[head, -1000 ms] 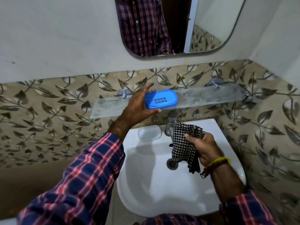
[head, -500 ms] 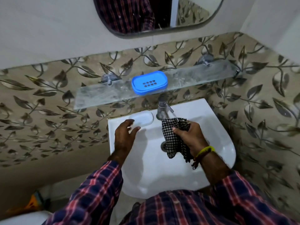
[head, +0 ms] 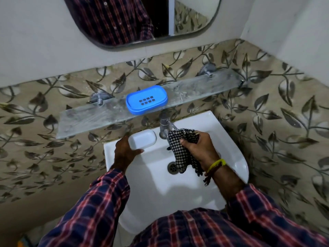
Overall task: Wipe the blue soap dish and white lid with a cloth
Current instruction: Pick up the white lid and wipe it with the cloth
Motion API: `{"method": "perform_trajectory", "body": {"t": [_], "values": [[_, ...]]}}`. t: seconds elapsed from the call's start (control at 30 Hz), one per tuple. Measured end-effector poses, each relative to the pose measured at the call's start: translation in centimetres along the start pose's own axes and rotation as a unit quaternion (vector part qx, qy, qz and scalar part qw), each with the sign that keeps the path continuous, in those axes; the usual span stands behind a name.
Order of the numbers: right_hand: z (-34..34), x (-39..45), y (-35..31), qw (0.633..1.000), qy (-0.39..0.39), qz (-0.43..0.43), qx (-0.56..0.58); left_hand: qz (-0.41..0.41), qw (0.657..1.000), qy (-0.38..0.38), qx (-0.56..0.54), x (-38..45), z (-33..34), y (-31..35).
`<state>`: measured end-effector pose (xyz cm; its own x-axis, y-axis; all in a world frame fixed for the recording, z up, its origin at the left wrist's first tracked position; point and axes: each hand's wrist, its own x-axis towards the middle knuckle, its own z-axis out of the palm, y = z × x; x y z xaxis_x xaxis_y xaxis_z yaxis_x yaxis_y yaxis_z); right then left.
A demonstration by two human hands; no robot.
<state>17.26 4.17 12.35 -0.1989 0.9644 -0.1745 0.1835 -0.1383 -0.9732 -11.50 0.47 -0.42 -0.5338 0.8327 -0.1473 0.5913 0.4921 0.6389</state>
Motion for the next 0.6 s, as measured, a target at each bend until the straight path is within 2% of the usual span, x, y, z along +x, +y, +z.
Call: {"method": "perform_trajectory", "body": {"t": [0.17,0.3,0.37,0.5,0.6], "values": [[-0.4,0.0,-0.2,0.999,0.005,0.013,0.035,0.029,0.999,0.006,-0.011,-2.0,-0.3,1.2],[-1.2,-0.9,-0.4,0.997,0.023,0.023,0.068,0.139,0.989,0.012,-0.057,-5.9,-1.6,2.3],[-1.4,-1.2,-0.3,0.996,0.034,0.023,0.084,0.229,0.973,0.018,-0.015,-8.2,-2.1,2.7],[-1.3,-1.4,0.2,0.995,0.060,0.026,0.076,0.389,0.915,0.002,0.107,-11.4,-1.5,3.2],[-0.9,-1.7,0.5,0.997,0.066,0.013,0.038,0.421,0.891,-0.007,0.168,-12.7,-1.1,3.2]]}}
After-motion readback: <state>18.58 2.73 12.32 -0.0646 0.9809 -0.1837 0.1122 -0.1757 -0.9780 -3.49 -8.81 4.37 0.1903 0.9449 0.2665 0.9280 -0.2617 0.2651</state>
